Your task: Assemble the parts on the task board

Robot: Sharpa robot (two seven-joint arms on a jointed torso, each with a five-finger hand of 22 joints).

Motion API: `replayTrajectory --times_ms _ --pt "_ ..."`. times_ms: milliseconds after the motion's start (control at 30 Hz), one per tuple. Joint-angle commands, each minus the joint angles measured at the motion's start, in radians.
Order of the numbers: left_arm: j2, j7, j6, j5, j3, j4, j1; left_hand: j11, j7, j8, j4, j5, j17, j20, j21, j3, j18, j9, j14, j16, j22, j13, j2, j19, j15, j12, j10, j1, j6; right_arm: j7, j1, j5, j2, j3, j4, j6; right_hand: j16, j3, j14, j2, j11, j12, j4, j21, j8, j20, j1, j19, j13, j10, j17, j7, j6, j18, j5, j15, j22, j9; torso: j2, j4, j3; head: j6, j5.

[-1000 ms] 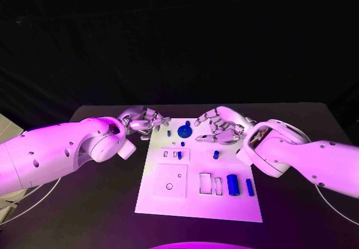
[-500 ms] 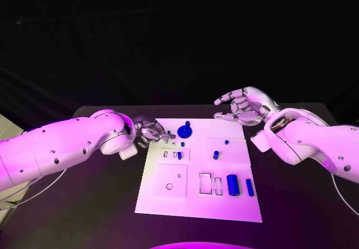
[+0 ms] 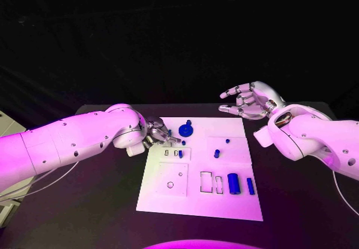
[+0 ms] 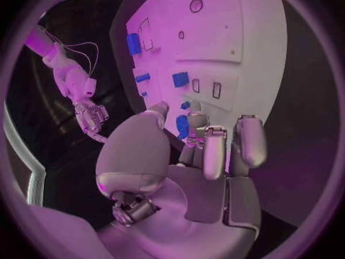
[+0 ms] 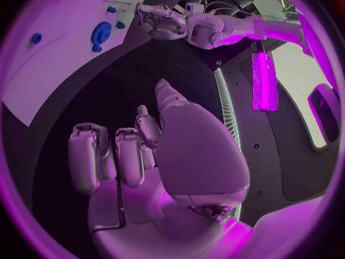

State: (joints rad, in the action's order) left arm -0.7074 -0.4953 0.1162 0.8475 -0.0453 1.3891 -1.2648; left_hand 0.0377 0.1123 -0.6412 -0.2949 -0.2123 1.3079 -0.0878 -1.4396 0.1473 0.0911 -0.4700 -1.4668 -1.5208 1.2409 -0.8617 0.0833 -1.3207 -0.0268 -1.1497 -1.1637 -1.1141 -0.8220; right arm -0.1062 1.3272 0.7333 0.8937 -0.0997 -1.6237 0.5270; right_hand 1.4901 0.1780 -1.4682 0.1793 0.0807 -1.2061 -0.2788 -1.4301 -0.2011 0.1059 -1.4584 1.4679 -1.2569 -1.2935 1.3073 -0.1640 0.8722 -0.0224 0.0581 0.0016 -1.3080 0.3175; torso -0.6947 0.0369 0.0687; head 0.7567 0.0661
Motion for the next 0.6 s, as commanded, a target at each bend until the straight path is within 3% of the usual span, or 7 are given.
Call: replayTrajectory --times_ms 33,333,600 --pt "0.012 -0.047 0.067 0.009 -0.002 -0.005 -0.003 0.002 0.001 0.006 -0.001 0.004 0.172 -0.001 -0.003 -0.004 -0.019 -0.002 -0.07 -0.002 -0.001 0.003 0.001 -0.005 0.006 0.006 -0.001 0.01 0.005 -0.008 0.001 -0.014 -0.004 0.001 0.003 0.007 -0.005 0.0 -0.059 -0.003 -0.001 0.005 -0.006 0.006 -0.005 0.006 0.004 0.028 0.002 0.01 0.113 0.0 0.001 -0.011 0.002 0.004 -0.201 0.001 0.0 -0.001 -0.0006 -0.003 -0.003" --pt "0.046 -0.069 0.094 -0.004 -0.007 -0.028 -0.006 0.002 0.0 0.011 0.001 -0.006 0.175 -0.003 -0.004 0.0 -0.019 -0.006 -0.071 -0.004 0.003 0.002 -0.021 -0.006 0.007 0.006 -0.001 0.007 0.001 -0.005 0.001 0.011 -0.008 0.001 0.005 0.009 -0.005 -0.001 -0.06 -0.003 -0.001 0.009 -0.006 0.004 -0.005 0.006 0.004 0.029 0.005 0.013 0.115 0.0 0.001 -0.011 0.002 0.004 -0.201 0.001 -0.001 0.0011 -0.0031 -0.005 -0.012" --pt "0.069 -0.08 0.129 -0.007 -0.01 -0.035 -0.006 0.001 0.0 0.011 0.002 -0.008 0.172 -0.003 -0.003 0.002 -0.019 -0.007 -0.07 -0.003 0.0 0.007 -0.023 -0.004 0.007 0.009 0.002 0.004 -0.001 -0.002 0.001 0.029 -0.012 0.001 0.004 0.011 -0.008 -0.001 -0.058 -0.003 -0.001 0.016 -0.006 0.011 -0.006 0.006 0.004 0.026 0.012 0.019 0.11 0.0 0.001 -0.013 0.002 0.004 -0.199 0.001 -0.002 0.002 -0.0022 -0.004 -0.015"
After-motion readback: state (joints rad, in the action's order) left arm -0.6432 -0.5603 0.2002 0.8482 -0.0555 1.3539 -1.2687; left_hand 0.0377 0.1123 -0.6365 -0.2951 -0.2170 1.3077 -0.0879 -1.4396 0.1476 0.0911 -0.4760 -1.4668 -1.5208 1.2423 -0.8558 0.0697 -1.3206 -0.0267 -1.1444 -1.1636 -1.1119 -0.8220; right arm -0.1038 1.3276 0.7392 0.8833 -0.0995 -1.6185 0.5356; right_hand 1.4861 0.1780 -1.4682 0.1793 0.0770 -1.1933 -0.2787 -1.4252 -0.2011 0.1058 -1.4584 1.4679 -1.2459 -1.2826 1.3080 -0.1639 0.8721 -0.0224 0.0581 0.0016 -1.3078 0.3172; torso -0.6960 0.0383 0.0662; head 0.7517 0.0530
